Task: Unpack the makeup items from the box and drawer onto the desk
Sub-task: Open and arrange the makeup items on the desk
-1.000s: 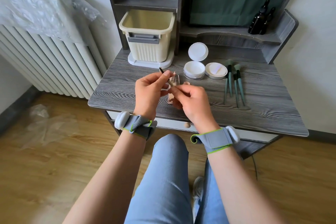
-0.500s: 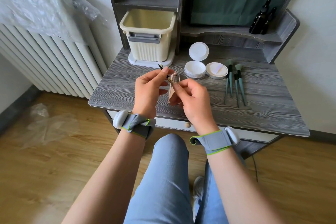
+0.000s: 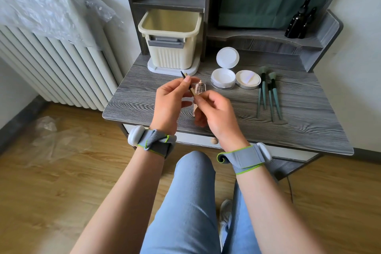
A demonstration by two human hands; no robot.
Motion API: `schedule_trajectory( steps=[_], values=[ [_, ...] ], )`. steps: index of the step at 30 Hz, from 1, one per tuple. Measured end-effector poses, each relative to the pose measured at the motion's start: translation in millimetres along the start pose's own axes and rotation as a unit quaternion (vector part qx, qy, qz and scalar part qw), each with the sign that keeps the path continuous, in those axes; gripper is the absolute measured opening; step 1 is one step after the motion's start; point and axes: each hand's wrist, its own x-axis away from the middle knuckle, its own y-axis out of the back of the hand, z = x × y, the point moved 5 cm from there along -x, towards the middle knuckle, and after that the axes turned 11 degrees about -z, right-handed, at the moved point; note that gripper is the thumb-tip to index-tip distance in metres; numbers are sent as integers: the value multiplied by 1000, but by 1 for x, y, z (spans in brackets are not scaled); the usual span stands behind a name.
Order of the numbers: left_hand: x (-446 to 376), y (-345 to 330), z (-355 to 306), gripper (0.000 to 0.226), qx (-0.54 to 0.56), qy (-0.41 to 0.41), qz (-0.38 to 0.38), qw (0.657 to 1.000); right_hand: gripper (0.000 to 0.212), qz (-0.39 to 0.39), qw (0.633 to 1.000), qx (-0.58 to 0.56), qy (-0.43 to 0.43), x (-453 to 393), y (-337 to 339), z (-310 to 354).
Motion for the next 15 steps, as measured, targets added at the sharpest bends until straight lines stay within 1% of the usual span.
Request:
schedule_trajectory(
  steps=[3, 6, 8, 11, 13, 15],
  values=[
    [-3, 3, 4, 21, 5, 6, 1, 1000, 19, -11, 999, 44, 29, -1, -2, 1],
    [-9, 8, 10, 24, -14, 7, -21, 1000, 17, -55, 990, 109, 65, -2, 0, 3],
    [-13, 13, 16, 24, -46, 0, -42, 998, 17, -94, 985, 127, 73, -5, 0, 2],
    [-20, 23, 24, 25, -173, -59, -67, 981, 16, -132, 981, 134, 55, -12, -5, -4],
    [-21, 25, 26, 31, -256, -85, -59, 961, 16, -138, 977, 157, 49, -14, -8, -7],
    [-21, 27, 25, 34, -312, -106, -54, 943, 15, -142, 972, 181, 54, -16, -15, -6]
  ],
)
